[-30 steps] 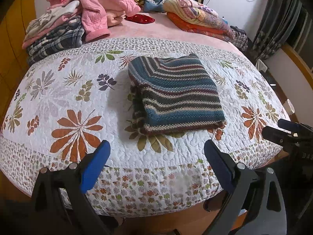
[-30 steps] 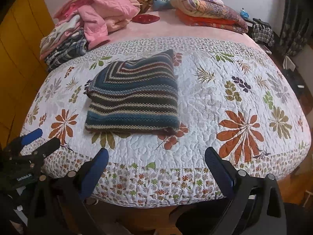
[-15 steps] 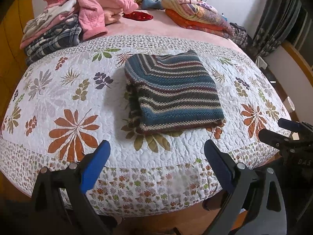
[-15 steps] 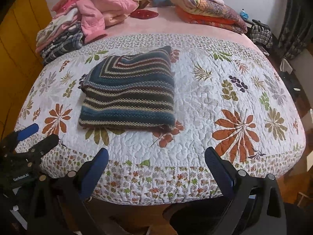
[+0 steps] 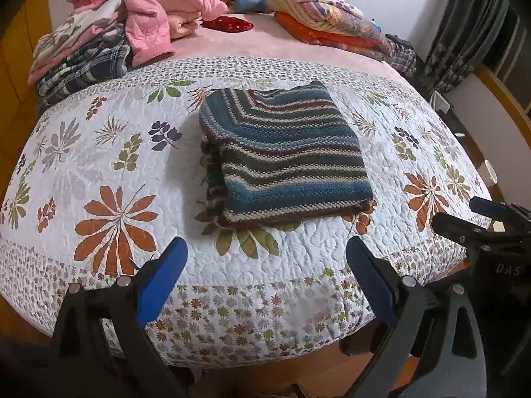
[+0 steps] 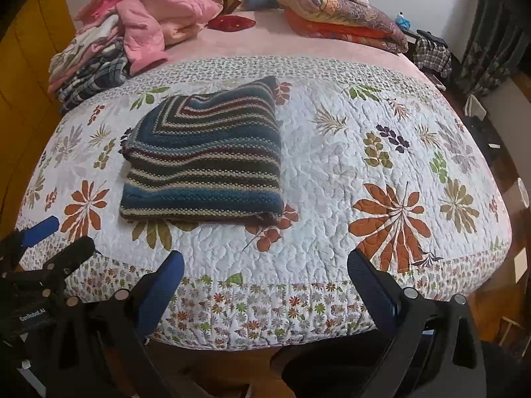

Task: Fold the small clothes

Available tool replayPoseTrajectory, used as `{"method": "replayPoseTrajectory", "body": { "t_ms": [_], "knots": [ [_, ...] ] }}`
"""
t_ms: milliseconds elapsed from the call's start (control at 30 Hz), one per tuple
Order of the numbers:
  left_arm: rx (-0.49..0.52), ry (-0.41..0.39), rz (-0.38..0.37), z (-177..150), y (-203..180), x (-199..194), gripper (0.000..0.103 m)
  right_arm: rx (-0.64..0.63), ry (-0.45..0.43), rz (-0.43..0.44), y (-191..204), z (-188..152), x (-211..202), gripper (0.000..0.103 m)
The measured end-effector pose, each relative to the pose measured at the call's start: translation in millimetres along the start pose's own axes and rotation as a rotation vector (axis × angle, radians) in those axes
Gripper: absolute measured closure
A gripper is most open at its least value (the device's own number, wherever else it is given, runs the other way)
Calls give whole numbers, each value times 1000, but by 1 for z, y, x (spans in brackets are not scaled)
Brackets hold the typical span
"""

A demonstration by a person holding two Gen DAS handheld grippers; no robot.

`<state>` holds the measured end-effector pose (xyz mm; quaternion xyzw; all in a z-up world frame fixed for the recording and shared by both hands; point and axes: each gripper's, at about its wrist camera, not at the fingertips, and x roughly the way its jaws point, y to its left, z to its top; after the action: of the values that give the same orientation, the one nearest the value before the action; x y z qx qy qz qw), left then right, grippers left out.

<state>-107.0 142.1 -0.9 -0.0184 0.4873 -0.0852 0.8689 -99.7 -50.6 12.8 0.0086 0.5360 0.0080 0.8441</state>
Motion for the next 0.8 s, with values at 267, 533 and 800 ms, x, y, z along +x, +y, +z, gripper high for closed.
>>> {"method": "replayPoseTrajectory", "body": {
  "t_ms": [267,533,800],
  "knots": [
    [6,0,0,0,-1,1,7,9,1,0,-3,1,1,4],
    [7,0,0,0,-2,1,7,10,0,-24,-1,-1,1,4],
    [11,-11,-1,2,-2,0,7,10,-3,-39,-2,-1,2,4]
  ]
}}
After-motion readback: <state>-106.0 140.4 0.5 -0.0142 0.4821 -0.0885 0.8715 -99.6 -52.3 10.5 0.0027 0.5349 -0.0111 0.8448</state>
